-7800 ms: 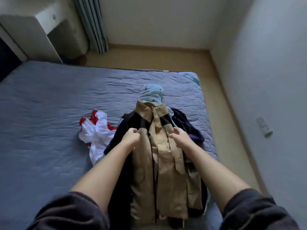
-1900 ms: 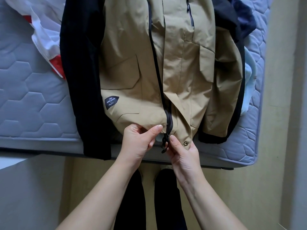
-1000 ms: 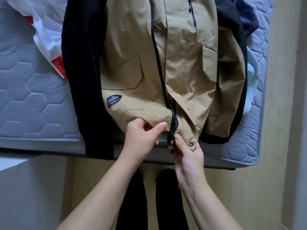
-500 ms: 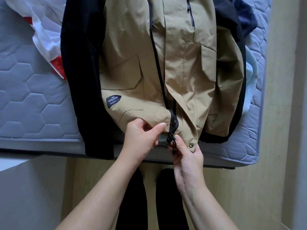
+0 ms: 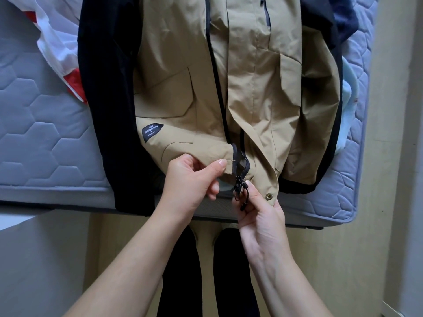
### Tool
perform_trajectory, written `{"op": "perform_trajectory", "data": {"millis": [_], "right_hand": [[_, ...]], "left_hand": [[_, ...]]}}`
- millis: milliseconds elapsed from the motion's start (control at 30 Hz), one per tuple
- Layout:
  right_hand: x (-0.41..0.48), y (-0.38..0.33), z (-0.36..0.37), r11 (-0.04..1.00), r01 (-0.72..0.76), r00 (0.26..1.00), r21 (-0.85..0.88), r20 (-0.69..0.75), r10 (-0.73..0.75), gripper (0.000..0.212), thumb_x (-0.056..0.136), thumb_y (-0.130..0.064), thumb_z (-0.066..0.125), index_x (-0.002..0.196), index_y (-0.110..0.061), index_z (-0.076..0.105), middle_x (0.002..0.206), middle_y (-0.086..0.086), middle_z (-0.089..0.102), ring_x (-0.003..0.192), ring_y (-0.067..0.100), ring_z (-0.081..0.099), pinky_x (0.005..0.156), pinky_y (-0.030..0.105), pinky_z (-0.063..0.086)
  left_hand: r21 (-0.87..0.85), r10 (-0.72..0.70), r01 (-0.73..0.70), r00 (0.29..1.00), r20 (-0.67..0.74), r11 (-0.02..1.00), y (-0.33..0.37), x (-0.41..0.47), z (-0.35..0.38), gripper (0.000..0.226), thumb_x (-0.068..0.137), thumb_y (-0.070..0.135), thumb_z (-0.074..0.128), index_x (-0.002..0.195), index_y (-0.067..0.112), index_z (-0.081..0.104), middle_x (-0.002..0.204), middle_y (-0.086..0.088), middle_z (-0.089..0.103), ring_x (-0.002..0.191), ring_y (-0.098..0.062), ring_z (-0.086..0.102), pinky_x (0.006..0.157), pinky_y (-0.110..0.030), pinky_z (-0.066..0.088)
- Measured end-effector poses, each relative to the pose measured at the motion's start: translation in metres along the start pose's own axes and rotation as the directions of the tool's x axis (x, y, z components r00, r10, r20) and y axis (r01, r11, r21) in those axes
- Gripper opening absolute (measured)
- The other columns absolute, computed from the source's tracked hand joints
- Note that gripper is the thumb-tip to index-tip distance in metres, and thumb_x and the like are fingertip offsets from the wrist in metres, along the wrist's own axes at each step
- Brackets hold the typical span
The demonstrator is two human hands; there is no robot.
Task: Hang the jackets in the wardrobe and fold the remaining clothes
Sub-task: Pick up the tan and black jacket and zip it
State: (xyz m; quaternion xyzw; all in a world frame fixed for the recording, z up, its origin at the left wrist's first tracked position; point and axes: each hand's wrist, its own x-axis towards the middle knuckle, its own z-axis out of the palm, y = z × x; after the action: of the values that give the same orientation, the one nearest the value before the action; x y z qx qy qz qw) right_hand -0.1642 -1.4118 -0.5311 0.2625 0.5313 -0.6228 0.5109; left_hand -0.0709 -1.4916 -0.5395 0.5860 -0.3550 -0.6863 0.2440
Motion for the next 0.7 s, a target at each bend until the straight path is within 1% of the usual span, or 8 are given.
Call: {"op": "perform_trajectory", "data": {"millis": [67,167,367,400,500,567,700], "right_hand": [[-0.001,-0.001,0.001,1.0,0.0,1.0,-0.007,-0.005,0.0,0.026,0.065,-0.001,0.069,0.089,-0.01,0.065,0.072,0.004,0.071,0.057,0.01,0.065,0.049,0.02,0.052],[-0.004,-0.001,0.002,1.0,-0.005,1.0,-0.014,-0.009,0.005,0.027,0.064,-0.002,0.07,0.09,-0.01,0.065,0.074,0.005,0.071,0.058,0.011,0.065,0.049,0.021,0.051],[-0.004,0.0,0.006,1.0,0.023,1.0,-0.01,-0.019,-0.023,0.026,0.062,-0.003,0.07,0.087,-0.01,0.065,0.072,0.005,0.071,0.056,0.01,0.064,0.048,0.02,0.051],[-0.004,0.0,0.006,0.999,0.028,0.999,-0.018,-0.021,-0.028,0.026,0.062,-0.003,0.071,0.087,-0.01,0.065,0.072,0.004,0.071,0.056,0.01,0.064,0.048,0.02,0.051],[-0.005,0.002,0.005,0.998,0.033,0.999,-0.049,-0.02,-0.034,0.026,0.063,-0.004,0.071,0.088,-0.01,0.066,0.075,0.005,0.071,0.058,0.011,0.064,0.05,0.021,0.052],[-0.006,0.003,0.005,0.997,0.032,0.999,-0.065,-0.018,-0.033,0.027,0.063,-0.005,0.072,0.088,-0.01,0.067,0.078,0.006,0.072,0.06,0.011,0.065,0.05,0.021,0.052],[-0.007,0.004,0.005,0.997,0.044,0.999,-0.066,-0.006,-0.045,0.026,0.063,-0.005,0.072,0.088,-0.011,0.067,0.077,0.005,0.072,0.059,0.011,0.065,0.05,0.021,0.051]], "left_hand": [[-0.009,0.006,-0.006,1.0,0.002,1.0,0.003,-0.001,0.0,0.017,0.081,0.008,0.072,0.068,0.009,0.063,0.056,-0.016,0.057,0.036,-0.014,0.044,0.037,-0.02,0.037],[0.0,-0.004,0.004,1.0,0.012,1.0,0.005,-0.002,0.002,0.016,0.081,0.007,0.072,0.069,0.007,0.062,0.054,-0.014,0.056,0.036,-0.014,0.044,0.037,-0.02,0.037],[0.043,0.025,-0.027,0.999,0.036,0.999,0.006,-0.008,-0.001,0.018,0.082,0.003,0.07,0.068,0.007,0.06,0.043,-0.003,0.053,0.032,-0.009,0.043,0.036,-0.017,0.036],[0.043,0.03,-0.032,0.999,0.03,0.999,0.006,-0.009,-0.002,0.017,0.082,0.003,0.07,0.068,0.007,0.06,0.045,-0.005,0.054,0.033,-0.009,0.044,0.037,-0.017,0.036],[0.013,0.035,-0.034,0.999,-0.006,0.999,0.006,-0.009,-0.005,0.016,0.081,0.006,0.072,0.069,0.007,0.061,0.056,-0.018,0.057,0.035,-0.014,0.044,0.039,-0.019,0.037],[0.005,0.038,-0.038,0.999,-0.008,0.999,0.006,-0.009,-0.006,0.015,0.081,0.007,0.072,0.069,0.007,0.062,0.059,-0.022,0.057,0.036,-0.015,0.044,0.04,-0.02,0.037],[0.037,0.056,-0.055,0.998,-0.007,0.998,0.005,-0.013,-0.003,0.017,0.082,0.008,0.072,0.068,0.009,0.062,0.047,-0.01,0.055,0.034,-0.014,0.044,0.041,-0.018,0.038]]}}
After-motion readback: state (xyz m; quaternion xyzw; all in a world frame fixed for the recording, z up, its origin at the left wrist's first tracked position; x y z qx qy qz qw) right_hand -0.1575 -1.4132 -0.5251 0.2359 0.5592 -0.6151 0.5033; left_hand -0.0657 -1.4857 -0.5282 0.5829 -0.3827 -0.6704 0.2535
